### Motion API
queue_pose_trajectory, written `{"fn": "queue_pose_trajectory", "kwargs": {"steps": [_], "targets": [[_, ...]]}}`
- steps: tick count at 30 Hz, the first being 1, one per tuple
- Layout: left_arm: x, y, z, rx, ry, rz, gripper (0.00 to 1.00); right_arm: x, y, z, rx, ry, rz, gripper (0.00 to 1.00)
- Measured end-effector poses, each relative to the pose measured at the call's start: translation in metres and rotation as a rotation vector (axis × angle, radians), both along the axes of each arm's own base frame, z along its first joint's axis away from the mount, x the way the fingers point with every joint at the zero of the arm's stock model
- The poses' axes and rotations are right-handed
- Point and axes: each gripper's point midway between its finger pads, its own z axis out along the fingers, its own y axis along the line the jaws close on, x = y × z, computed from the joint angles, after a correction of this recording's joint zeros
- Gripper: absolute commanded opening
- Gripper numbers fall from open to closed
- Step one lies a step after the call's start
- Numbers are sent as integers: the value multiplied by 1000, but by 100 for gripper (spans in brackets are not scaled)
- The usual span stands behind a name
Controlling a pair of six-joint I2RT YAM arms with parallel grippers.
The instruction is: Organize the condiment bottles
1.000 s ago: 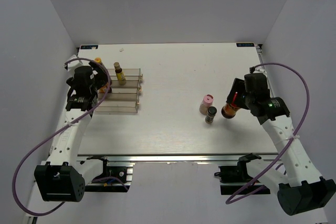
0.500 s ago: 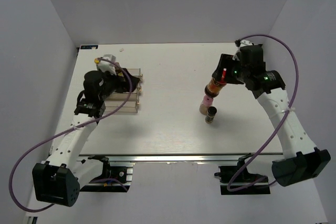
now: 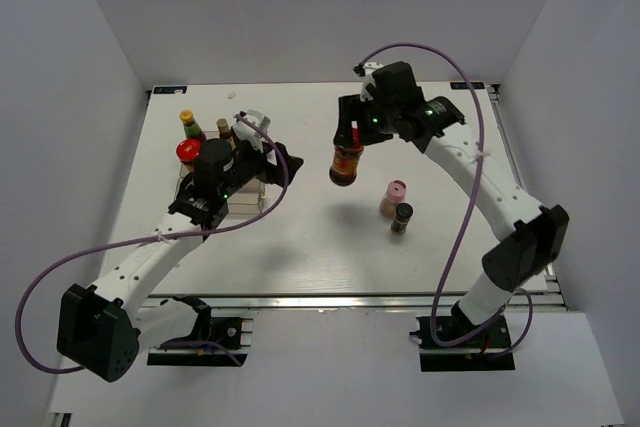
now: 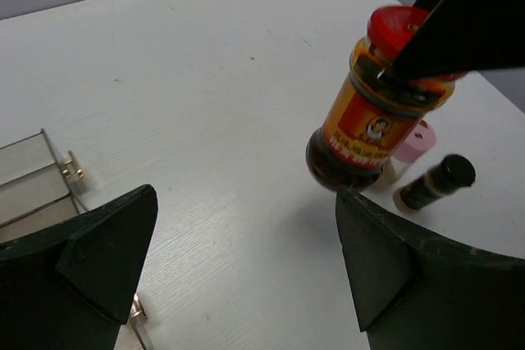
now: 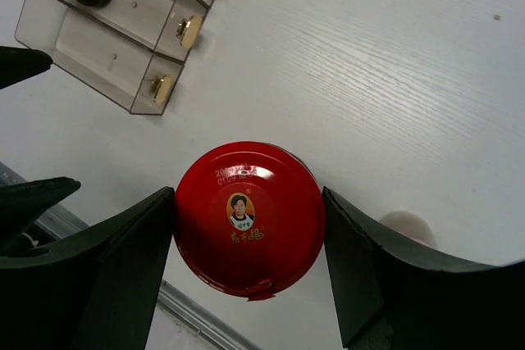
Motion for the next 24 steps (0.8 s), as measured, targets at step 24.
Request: {"fn": "queue_pose_trajectory", "kwargs": {"steps": [24], "targets": [[-8,176,-3,-81,208,1112,98,34,223,-22,145,-226,259,0]]}}
